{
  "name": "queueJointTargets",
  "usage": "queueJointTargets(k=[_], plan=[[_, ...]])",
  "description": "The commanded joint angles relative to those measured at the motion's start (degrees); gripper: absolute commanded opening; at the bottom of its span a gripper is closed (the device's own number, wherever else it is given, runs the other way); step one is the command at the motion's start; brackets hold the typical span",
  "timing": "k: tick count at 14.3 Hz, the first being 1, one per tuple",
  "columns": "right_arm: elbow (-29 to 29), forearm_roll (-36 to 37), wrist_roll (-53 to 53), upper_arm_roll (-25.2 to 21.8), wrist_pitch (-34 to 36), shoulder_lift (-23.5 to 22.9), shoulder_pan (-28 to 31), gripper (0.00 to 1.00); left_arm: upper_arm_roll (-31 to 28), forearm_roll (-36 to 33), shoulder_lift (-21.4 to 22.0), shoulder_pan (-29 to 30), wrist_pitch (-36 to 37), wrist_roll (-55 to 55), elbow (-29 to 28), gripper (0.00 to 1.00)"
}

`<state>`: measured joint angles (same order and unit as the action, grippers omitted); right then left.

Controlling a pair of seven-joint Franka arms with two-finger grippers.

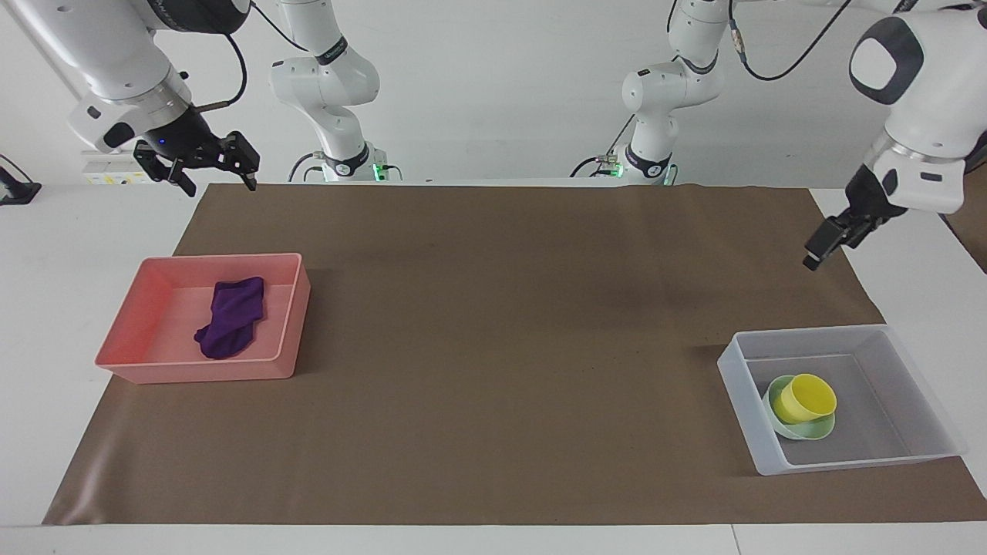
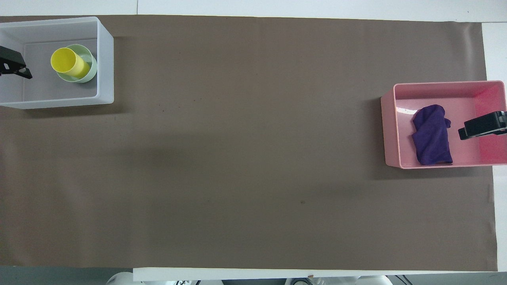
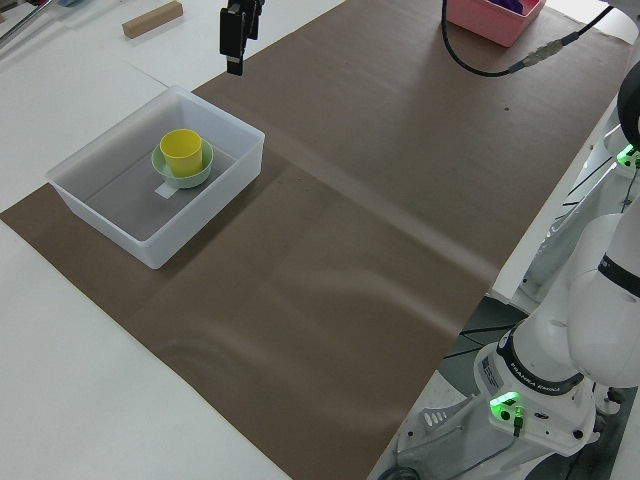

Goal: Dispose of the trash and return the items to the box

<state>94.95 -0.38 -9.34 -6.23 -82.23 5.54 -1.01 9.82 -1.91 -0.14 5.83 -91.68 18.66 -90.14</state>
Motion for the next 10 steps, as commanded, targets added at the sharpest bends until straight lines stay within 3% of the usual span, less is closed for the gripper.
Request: queueJointTargets(k=[1, 3, 6, 8, 10], plan=[[0.5, 0.6, -0.9, 0.1, -0.5, 0.6, 0.7, 1.00, -0.3, -0.4, 6.0, -1.3, 6.2, -6.6, -2.9, 1.00], [0.5, 0.6, -0.9, 0.2, -0.1, 0.6, 0.5, 1.00, -0.3, -0.4, 9.3, -1.3, 8.6, -7.3, -3.1, 1.00], [0.4, 0.6, -1.0, 0.2, -0.6, 0.5, 0.3, 1.00, -0.2, -0.5, 5.9, -1.4, 6.7, -16.9, -0.4, 1.00], [0.5, 0.6, -1.0, 0.2, -0.6, 0.6, 0.3, 1.00, 0.1, -0.6, 1.6, -2.9, 7.4, -17.5, 4.5, 1.00], [0.3, 0.5, -1.1, 0.3, -0.6, 0.5, 0.5, 1.00, 0.1, -0.9, 1.7, -3.4, 8.6, -18.3, 4.4, 1.00]])
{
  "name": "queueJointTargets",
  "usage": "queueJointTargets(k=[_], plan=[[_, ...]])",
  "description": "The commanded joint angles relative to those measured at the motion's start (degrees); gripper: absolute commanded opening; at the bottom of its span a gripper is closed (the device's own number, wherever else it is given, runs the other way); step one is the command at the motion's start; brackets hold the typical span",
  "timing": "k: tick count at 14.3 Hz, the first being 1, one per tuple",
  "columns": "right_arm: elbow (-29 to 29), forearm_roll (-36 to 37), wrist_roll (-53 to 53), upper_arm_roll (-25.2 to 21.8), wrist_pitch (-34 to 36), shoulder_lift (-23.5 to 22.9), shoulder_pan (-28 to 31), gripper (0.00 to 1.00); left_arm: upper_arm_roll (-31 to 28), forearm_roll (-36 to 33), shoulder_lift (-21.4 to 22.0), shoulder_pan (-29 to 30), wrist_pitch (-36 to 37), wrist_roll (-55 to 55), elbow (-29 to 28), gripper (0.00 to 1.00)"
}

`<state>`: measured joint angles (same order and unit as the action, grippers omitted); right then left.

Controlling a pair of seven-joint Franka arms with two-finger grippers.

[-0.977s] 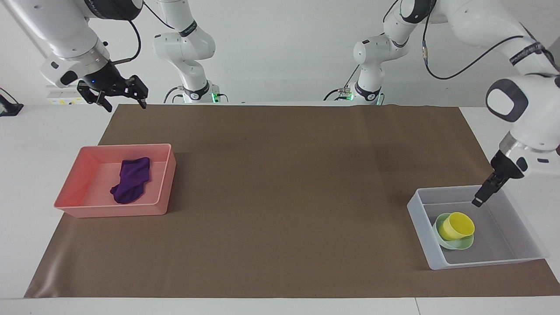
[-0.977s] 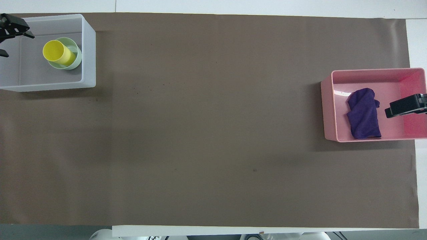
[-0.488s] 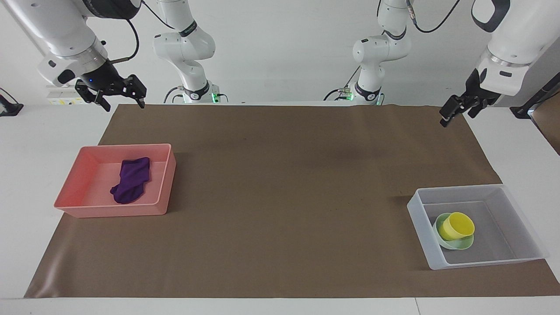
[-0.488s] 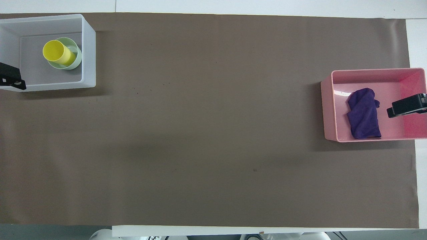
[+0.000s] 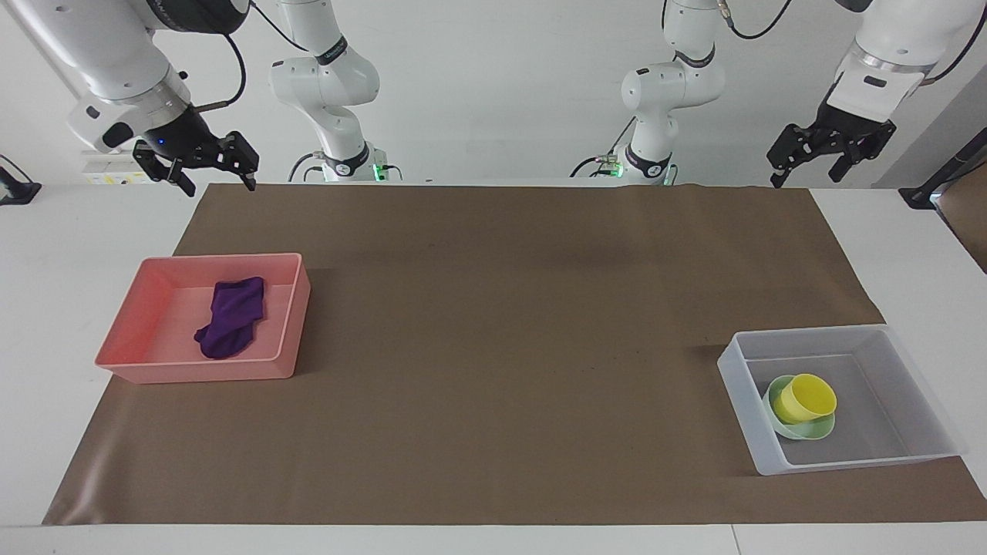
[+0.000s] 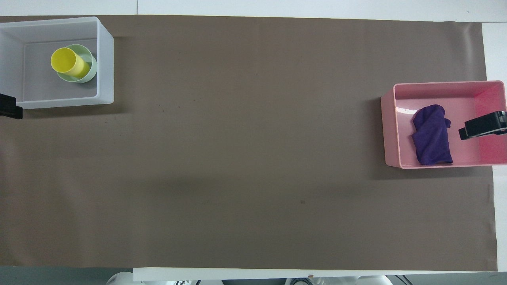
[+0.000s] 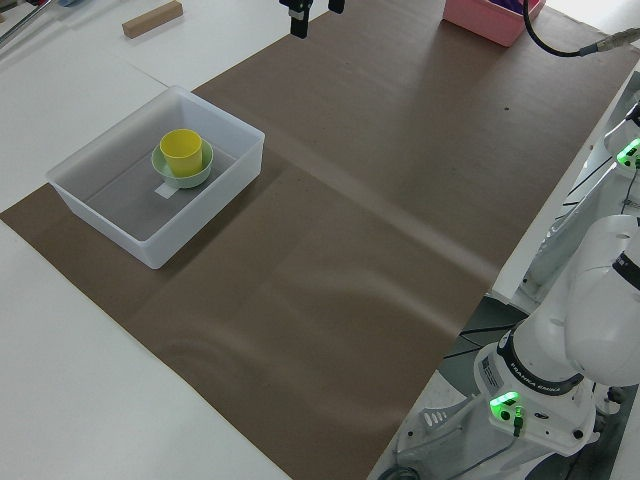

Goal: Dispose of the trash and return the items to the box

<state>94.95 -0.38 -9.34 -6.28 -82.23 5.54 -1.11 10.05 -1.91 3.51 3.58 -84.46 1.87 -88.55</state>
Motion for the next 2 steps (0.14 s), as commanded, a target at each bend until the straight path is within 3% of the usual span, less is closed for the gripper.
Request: queueJointTargets(k=[1, 2], plan=[[0.4, 0.5, -1.1, 0.3, -0.6, 0.6, 0.7, 1.00, -0.1, -0.8, -1.9, -1.0, 1.1, -1.6, 2.9, 1.00], [0.3, 0.6, -1.0, 0.3, -0.7, 0.5, 0.7, 1.00, -0.2, -0.8, -1.9, -1.0, 1.0, -1.6, 2.9, 1.00]])
